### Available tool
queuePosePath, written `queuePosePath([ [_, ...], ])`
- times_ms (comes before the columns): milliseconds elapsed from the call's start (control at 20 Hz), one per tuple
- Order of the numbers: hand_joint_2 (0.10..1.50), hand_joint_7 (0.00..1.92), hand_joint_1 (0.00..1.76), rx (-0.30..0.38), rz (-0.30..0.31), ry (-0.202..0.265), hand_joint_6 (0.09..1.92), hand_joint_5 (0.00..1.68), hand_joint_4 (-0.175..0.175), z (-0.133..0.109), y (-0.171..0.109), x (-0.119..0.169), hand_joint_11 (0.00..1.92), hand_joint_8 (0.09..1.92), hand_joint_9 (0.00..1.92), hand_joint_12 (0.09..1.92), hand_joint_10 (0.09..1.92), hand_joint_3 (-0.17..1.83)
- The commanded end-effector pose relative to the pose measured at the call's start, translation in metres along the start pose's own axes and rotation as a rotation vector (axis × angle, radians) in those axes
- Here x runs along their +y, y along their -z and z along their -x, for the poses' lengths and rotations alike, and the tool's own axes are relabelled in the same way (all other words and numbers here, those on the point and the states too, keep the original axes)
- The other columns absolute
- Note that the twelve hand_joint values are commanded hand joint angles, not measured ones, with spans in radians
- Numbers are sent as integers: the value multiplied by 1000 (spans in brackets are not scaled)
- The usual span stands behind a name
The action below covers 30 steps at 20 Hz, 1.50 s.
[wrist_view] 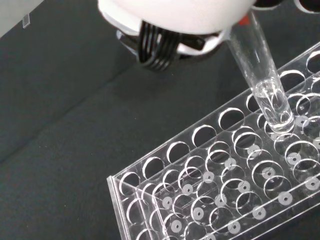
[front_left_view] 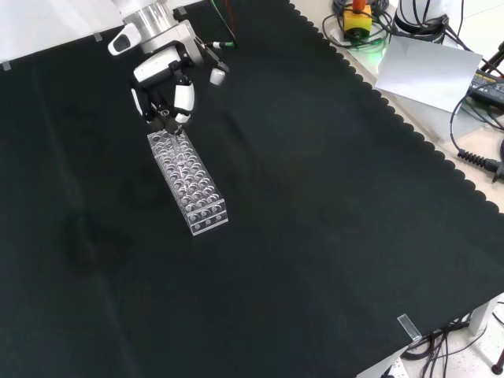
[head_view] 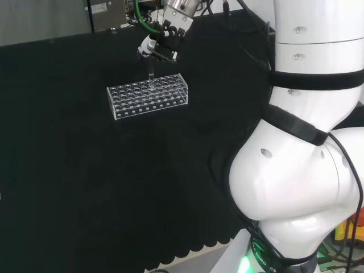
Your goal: Put the test tube back in the rack.
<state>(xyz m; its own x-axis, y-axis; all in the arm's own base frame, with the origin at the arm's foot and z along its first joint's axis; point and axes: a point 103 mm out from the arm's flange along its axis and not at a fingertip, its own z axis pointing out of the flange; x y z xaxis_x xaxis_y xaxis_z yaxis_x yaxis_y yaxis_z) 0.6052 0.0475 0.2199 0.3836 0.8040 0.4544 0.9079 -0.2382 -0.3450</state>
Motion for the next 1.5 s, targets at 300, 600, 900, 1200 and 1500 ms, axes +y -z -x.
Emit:
queuePosePath([
  [300, 654, 1821, 1231, -2, -10, -11, 421, 1389, -175, 3, -6, -1, 1333, 356, 1705, 842, 378, 598],
  [600, 654, 1821, 1231, -5, -16, -36, 421, 1389, -175, 10, -17, 3, 1333, 355, 1704, 842, 378, 598],
  [900, 654, 1821, 1231, -6, -23, -44, 421, 1389, -175, 12, -20, 9, 1333, 355, 1704, 842, 379, 598],
  [1200, 654, 1821, 1231, -10, -26, -49, 421, 1389, -175, 12, -22, 12, 1332, 355, 1704, 842, 379, 598],
  [1500, 654, 1821, 1231, -18, -36, -63, 421, 1388, -175, 18, -30, 18, 1332, 355, 1703, 842, 380, 598],
])
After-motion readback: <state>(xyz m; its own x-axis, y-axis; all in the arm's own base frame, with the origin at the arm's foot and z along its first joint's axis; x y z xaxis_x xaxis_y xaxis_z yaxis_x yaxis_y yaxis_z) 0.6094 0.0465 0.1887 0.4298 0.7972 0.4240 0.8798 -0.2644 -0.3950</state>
